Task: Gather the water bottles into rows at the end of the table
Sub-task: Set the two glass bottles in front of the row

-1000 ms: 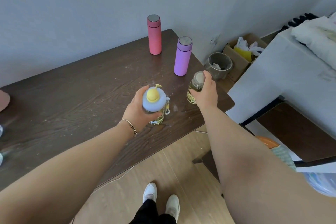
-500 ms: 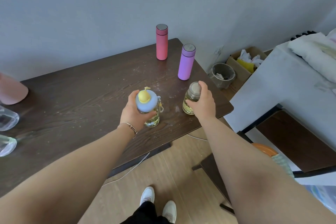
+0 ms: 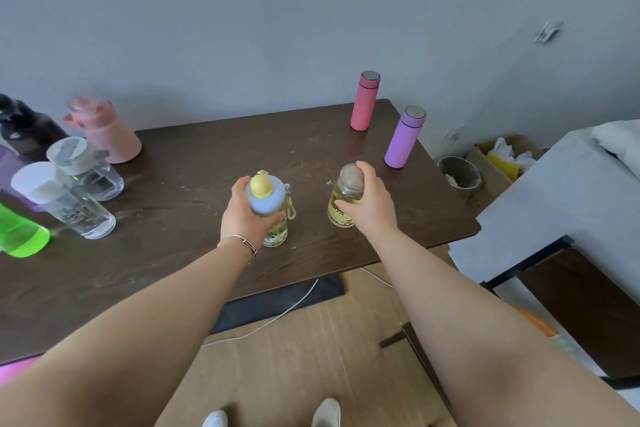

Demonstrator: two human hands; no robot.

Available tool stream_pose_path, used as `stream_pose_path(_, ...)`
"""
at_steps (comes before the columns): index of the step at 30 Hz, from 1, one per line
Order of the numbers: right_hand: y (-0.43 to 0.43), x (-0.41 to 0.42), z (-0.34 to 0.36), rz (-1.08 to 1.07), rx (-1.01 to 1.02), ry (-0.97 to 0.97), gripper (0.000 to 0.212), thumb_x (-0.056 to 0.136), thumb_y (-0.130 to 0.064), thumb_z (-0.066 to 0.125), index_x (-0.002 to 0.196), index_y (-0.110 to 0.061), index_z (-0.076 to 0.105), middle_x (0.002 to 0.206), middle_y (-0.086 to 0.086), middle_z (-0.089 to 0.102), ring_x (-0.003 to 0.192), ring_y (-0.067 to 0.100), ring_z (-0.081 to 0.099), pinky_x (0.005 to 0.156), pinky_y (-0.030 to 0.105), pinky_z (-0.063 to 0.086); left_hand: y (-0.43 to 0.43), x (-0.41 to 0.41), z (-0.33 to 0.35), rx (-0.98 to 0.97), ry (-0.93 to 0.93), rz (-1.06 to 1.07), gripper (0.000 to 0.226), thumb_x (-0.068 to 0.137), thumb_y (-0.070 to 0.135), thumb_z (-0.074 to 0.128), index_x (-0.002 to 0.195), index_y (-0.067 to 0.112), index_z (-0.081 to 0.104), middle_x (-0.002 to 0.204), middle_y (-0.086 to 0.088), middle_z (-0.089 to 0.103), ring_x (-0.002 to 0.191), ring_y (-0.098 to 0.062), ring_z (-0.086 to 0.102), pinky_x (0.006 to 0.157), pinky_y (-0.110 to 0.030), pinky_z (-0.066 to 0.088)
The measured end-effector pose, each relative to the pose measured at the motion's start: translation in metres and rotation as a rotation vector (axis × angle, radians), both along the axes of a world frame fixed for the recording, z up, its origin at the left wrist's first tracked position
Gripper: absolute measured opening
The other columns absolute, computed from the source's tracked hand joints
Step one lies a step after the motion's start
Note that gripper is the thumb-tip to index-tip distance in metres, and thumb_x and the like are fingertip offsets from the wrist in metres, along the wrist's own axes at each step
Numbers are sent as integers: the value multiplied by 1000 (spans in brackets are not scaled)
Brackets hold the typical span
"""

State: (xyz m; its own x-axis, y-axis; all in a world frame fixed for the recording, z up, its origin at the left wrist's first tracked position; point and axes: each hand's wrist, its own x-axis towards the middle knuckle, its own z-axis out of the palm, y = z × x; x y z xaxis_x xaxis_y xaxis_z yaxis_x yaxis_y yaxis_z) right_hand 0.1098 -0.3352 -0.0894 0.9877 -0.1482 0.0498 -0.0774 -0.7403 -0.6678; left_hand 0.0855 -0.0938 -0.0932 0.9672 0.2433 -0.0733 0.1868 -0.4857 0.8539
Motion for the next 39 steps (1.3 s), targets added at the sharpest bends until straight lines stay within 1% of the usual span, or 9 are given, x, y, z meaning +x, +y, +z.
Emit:
stream_pose_path(5, 63, -20, 4, 56, -17, 11, 88, 74, -33, 83, 141, -40, 27, 133, 0, 51, 119, 24, 53, 94, 39, 47, 56, -23, 3, -14, -24, 44, 87, 66, 30, 85, 135, 34, 32, 114, 10, 55, 97, -18, 55, 80, -29, 43)
stream_pose_path(10, 144, -44, 12, 63, -15, -17, 87, 74, -34, 83, 142, -38, 28, 134, -1, 50, 120, 24, 52, 95, 40, 47, 135, -45, 8, -1, -27, 39, 91, 66, 32, 86, 138, 32, 30, 115, 9, 54, 97, -17, 53, 82, -30, 44)
stream_pose_path(15, 229, -64, 17, 53, 4, -19, 88, 75, -34, 83, 142, -38, 27, 134, 0, 51, 121, 23, 53, 96, 40, 51, 218, -68, 11, -15, -43, 45, 90, 64, 33, 87, 135, 33, 32, 116, 9, 55, 98, -18, 54, 84, -31, 43)
stream_pose_path(20, 307, -78, 21, 75, 23, -35, 88, 74, -34, 84, 141, -39, 27, 130, -2, 52, 118, 22, 54, 93, 40, 53, 297, -87, 18, -1, -73, 59, 81, 65, 30, 86, 130, 32, 38, 113, 9, 55, 96, -18, 54, 82, -29, 40)
stream_pose_path(25, 375, -89, 26, 123, 41, -20, 88, 73, -33, 84, 140, -40, 26, 126, -2, 52, 115, 22, 54, 90, 38, 50, 367, -103, 26, -3, -109, 91, 83, 63, 27, 87, 130, 30, 38, 114, 9, 56, 97, -17, 56, 82, -28, 40)
stream_pose_path(28, 410, -91, 28, 142, 52, -7, 92, 73, -33, 85, 142, -40, 24, 130, -2, 51, 117, 22, 54, 94, 40, 51, 400, -110, 31, 12, -119, 117, 83, 64, 27, 87, 132, 28, 39, 112, 9, 56, 94, -18, 54, 81, -28, 39)
stream_pose_path(33, 460, -91, 20, 206, 40, 33, 95, 72, -34, 85, 143, -39, 23, 135, -3, 50, 122, 22, 53, 97, 41, 50, 448, -120, 20, -11, -87, 202, 83, 62, 33, 86, 129, 36, 38, 116, 6, 60, 97, -22, 59, 84, -35, 48)
stream_pose_path(36, 482, -88, 11, 260, 38, 54, 95, 72, -33, 86, 144, -38, 23, 136, -3, 50, 122, 21, 52, 98, 39, 48, 467, -125, 12, 3, -73, 236, 81, 62, 32, 87, 128, 32, 40, 114, 5, 60, 93, -22, 58, 78, -31, 43)
stream_pose_path(39, 498, -84, -1, 306, 30, 82, 96, 70, -34, 86, 142, -39, 22, 135, -3, 50, 122, 21, 52, 98, 41, 49, 479, -127, 4, 12, -56, 257, 82, 63, 31, 87, 130, 29, 40, 112, 4, 58, 90, -20, 54, 78, -29, 41)
